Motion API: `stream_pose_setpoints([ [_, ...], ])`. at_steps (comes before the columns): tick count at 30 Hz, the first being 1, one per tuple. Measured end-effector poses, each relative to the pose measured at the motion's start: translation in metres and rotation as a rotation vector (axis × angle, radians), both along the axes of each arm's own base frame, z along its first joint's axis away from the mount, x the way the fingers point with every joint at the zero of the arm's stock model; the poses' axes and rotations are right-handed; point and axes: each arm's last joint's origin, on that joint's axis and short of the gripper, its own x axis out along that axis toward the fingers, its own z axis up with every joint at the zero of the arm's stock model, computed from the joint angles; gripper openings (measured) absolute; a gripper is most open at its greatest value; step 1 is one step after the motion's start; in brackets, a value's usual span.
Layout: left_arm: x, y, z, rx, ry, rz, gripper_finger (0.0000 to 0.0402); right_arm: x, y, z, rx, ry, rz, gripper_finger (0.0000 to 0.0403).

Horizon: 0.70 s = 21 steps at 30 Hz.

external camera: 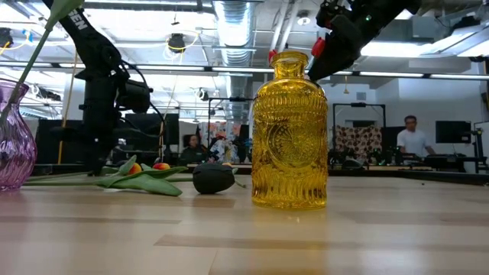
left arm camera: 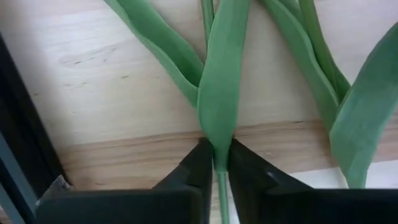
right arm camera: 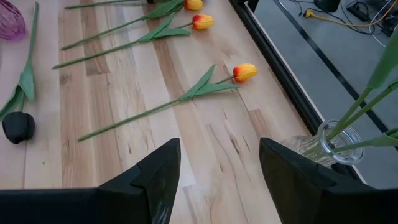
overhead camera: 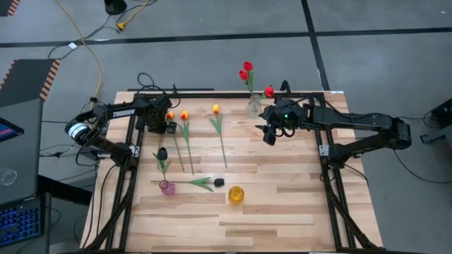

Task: Sort flowers into vase by color
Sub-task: Put the top black flower into the purple vase

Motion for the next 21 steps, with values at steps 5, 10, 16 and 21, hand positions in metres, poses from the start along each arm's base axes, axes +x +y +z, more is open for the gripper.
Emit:
stream_pose_setpoints([
  [5,0.001,0.001,0.002,-0.006,0.0,0.0,0.0005,0.0,0.0,0.0,0.0,0.0,0.0,0.0246],
  [10,0.005,0.005,0.016,0.015,-0.03,-0.037,0.0006,0.0,0.0,0.0,0.0,0.0,0.0,0.0246],
  [16,0.004,0.005,0.052,0.149,-0.114,-0.046,0.0002,0.0,0.0,0.0,0.0,0.001,0.0,0.0246],
  [21,-0.007,-0.009,0.088,0.29,-0.207,-0.033,0.0002,0.0,0.0,0.0,0.0,0.001,0.0,0.0246],
])
